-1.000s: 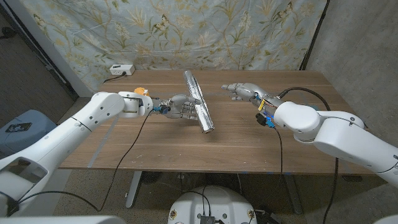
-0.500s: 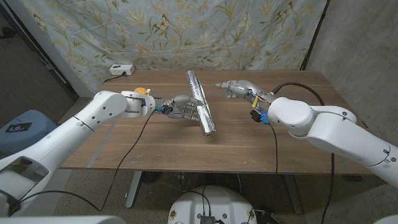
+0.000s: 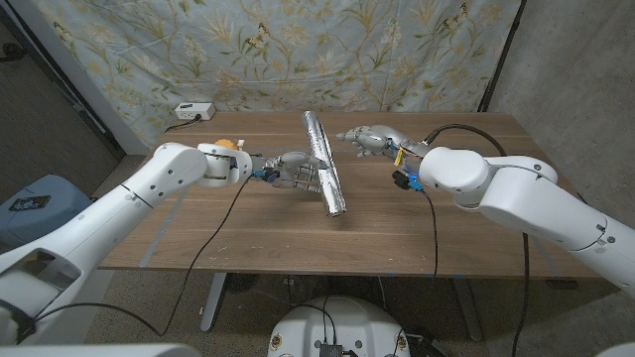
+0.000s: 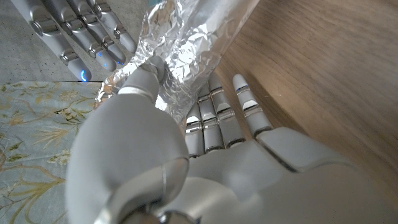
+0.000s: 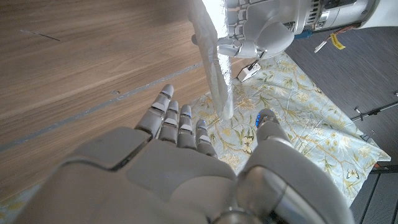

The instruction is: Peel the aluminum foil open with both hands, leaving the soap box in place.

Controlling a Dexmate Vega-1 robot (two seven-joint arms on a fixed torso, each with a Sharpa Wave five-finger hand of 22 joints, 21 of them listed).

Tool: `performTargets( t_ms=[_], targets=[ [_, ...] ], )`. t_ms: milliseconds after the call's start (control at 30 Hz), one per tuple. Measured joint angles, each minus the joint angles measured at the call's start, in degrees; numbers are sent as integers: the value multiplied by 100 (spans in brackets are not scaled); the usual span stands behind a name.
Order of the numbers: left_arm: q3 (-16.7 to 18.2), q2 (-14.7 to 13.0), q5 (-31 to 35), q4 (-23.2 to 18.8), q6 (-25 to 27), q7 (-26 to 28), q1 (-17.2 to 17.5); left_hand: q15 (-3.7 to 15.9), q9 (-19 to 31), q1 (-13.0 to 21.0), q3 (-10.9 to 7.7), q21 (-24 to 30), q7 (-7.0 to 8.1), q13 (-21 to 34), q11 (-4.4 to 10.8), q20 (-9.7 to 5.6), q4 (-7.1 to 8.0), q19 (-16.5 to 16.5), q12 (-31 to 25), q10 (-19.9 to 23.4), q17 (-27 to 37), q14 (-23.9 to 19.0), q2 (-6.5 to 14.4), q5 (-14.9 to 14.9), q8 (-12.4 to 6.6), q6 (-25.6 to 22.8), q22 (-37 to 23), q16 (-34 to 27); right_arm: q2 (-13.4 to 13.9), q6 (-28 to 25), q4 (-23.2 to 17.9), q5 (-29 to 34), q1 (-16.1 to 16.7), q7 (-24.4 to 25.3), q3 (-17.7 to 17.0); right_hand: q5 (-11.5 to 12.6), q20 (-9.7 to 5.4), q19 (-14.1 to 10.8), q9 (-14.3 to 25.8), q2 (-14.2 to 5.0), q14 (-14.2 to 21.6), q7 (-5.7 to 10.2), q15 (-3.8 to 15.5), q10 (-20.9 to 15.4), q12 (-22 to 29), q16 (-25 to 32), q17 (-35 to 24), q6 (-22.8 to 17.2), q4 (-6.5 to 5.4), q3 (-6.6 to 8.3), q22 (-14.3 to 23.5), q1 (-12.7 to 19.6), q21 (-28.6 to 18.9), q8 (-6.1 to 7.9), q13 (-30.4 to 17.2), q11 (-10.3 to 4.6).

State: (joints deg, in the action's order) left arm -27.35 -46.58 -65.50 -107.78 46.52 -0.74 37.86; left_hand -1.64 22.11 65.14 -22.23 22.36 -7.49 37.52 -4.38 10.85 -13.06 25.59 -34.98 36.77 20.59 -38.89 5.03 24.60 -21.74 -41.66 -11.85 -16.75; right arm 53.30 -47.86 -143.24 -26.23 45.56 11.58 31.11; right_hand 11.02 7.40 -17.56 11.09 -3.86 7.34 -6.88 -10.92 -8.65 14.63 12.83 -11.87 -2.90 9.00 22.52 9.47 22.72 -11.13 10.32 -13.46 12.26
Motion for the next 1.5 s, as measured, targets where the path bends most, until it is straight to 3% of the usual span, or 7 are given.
performTargets(
  t_ms=[400,833,1167,1433,1500],
  targets=[
    [-69,46,113,-58,2,31,-36,52,70,118,-29,32,-50,2,0,21,-28,-22,-23,-1,82,53,-117,42,0,-51,-31,-64,-223,-276,149,2,-365,-85,264,0,131,-10,0,-31,13,-7,-75,22,22,0,-26,129,-3,-52,0,30,0,0,-52,21],
    [-138,125,217,-77,-23,70,-58,113,75,271,-30,53,-79,5,21,53,-27,-97,-36,-22,170,115,-270,66,-2,-126,-31,-86,-389,-525,320,-17,-666,-148,480,0,173,-10,-1,-101,-15,3,-109,83,42,-40,-79,262,-15,-63,-1,99,0,0,-88,41],
    [-184,194,300,-100,-88,119,-60,154,76,432,-30,75,-66,6,74,61,-27,-105,-147,-75,243,155,-376,108,-202,-153,-56,-151,-507,-696,424,-20,-866,-185,652,0,213,-52,-1,-152,-15,3,-108,92,63,-40,-106,344,-40,-87,-1,150,0,0,-145,31],
    [-205,250,341,-119,-131,145,-35,183,76,584,-30,95,-44,6,83,31,-27,-136,-169,-85,294,184,-449,108,-239,-135,-56,-192,-593,-854,502,-20,-1005,-230,765,-23,234,-30,26,-175,-15,11,-108,242,84,-40,-159,542,-71,-119,-1,173,0,0,-213,26],
    [-206,265,363,-128,-160,185,-24,185,76,613,-128,116,-37,6,83,31,71,-136,-200,-85,295,187,-478,131,-277,-140,-56,-194,-650,-882,558,-24,-1079,-238,824,-23,234,-30,26,-174,-26,12,-119,246,84,-40,-172,559,-87,-134,-1,173,0,0,-219,22]
  ],
)
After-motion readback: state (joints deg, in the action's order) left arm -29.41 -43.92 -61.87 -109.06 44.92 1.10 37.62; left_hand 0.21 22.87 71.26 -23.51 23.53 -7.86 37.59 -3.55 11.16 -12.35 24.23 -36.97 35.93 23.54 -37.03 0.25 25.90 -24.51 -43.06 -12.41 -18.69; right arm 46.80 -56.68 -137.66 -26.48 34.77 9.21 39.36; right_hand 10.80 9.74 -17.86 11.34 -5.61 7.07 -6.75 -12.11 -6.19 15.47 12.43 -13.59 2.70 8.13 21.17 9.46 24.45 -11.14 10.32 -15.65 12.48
